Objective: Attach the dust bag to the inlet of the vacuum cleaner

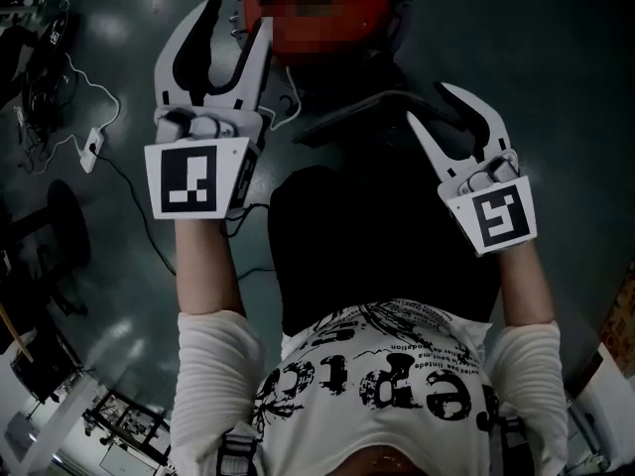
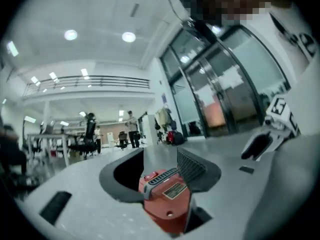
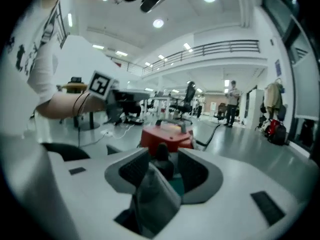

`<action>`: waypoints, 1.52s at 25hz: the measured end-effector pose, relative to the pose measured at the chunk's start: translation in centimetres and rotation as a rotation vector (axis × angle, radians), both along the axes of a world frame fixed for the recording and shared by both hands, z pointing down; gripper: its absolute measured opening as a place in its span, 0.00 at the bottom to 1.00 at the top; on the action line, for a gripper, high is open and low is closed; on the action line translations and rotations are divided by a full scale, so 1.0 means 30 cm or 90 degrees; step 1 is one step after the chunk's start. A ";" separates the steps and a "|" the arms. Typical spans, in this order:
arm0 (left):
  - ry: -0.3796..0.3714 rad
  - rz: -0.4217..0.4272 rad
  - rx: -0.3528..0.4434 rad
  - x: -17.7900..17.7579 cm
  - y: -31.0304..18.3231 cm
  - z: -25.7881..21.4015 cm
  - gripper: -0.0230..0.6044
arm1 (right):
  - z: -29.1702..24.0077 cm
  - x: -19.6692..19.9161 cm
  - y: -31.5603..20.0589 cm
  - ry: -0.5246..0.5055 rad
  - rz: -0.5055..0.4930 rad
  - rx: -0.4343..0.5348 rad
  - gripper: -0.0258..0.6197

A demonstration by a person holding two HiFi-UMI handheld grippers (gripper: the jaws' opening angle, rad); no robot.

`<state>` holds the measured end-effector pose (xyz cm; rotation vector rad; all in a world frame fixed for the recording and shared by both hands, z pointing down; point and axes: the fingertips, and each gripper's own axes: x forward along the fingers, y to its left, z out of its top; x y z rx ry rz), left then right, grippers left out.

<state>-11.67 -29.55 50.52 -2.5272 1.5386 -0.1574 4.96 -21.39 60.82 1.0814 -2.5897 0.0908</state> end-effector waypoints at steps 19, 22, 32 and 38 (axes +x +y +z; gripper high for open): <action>0.241 -0.183 -0.210 -0.095 0.243 -0.056 0.04 | -0.369 0.091 -0.128 -0.122 0.155 -0.027 0.04; 0.250 -0.204 -0.241 -0.118 0.272 -0.241 0.04 | -0.596 0.087 -0.127 -0.113 0.163 -0.033 0.04; 0.225 -0.120 -0.207 -0.028 0.402 -1.186 0.04 | -1.570 0.147 -0.020 -0.085 0.197 0.048 0.04; 0.231 -0.130 -0.157 0.010 0.533 -1.525 0.04 | -1.866 0.238 0.122 -0.081 0.213 0.076 0.04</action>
